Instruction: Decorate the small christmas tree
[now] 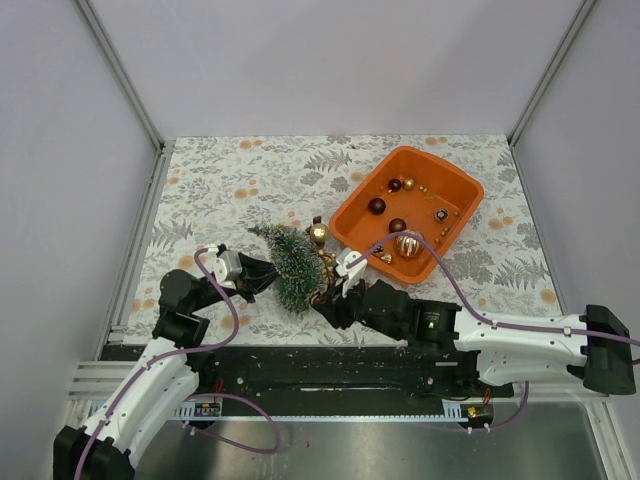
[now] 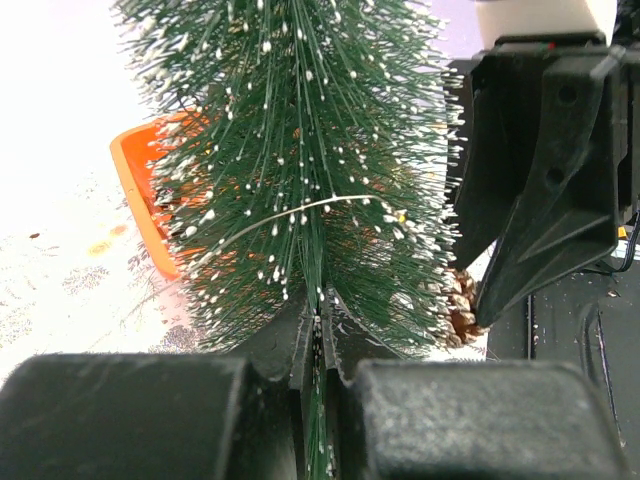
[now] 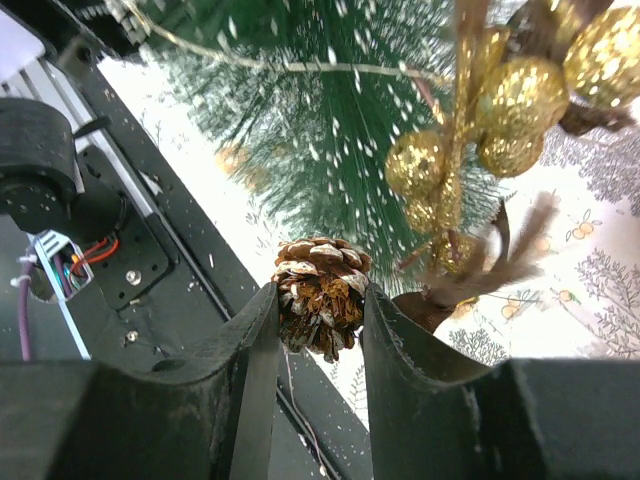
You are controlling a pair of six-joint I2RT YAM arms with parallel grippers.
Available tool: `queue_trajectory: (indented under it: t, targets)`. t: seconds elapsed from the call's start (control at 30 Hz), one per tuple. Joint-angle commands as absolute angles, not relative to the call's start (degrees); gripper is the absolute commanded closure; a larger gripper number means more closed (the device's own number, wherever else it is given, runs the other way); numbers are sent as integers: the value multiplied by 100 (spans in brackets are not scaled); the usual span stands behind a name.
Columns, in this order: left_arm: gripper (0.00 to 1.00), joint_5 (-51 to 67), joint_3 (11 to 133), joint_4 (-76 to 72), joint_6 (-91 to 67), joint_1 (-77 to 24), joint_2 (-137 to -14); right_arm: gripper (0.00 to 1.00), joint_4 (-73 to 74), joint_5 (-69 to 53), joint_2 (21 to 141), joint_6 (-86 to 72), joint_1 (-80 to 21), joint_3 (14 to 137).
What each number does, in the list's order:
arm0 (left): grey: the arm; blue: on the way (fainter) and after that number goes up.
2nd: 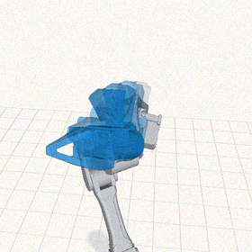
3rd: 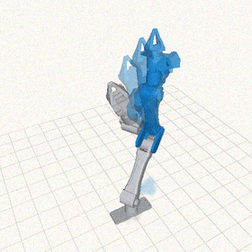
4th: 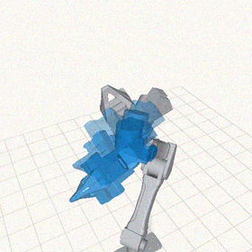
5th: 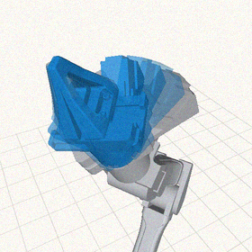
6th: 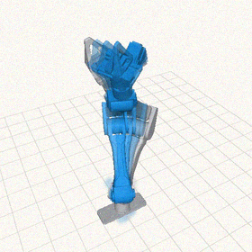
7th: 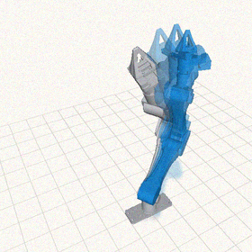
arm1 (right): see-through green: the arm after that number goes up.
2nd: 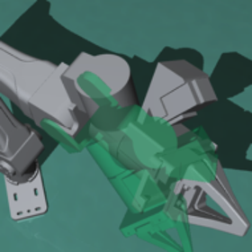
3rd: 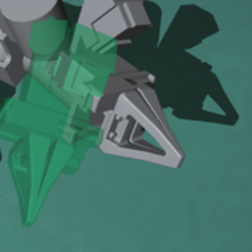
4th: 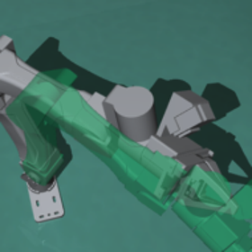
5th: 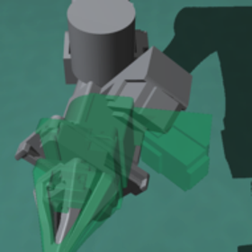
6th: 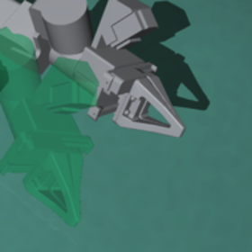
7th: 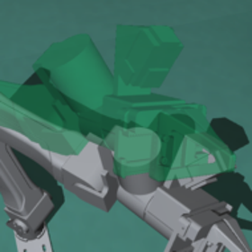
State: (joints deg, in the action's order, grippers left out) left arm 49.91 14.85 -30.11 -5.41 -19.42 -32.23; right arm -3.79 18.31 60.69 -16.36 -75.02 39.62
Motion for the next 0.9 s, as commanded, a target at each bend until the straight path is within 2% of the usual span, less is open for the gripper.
queue_trajectory:
  t: [0.0,0.17,0.53,0.77,0.87]
  targets:
    - [91,5185,1389,-2909,-466,-1951,-3208,87,-800,1740,6100,-1811,-7541,3902]
    - [92,5177,1380,-2935,-457,-1951,-3208,81,-870,1653,6073,-1811,-7532,3859]
    - [92,5168,1362,-2962,-492,-1960,-3182,47,-897,1388,6459,-1837,-7541,3841]
    - [92,5124,1354,-2944,-475,-1960,-3173,44,-853,1626,6557,-1846,-7541,3867]
    - [92,5089,1336,-2936,-466,-1960,-3199,40,-765,1731,6460,-1837,-7541,3850]
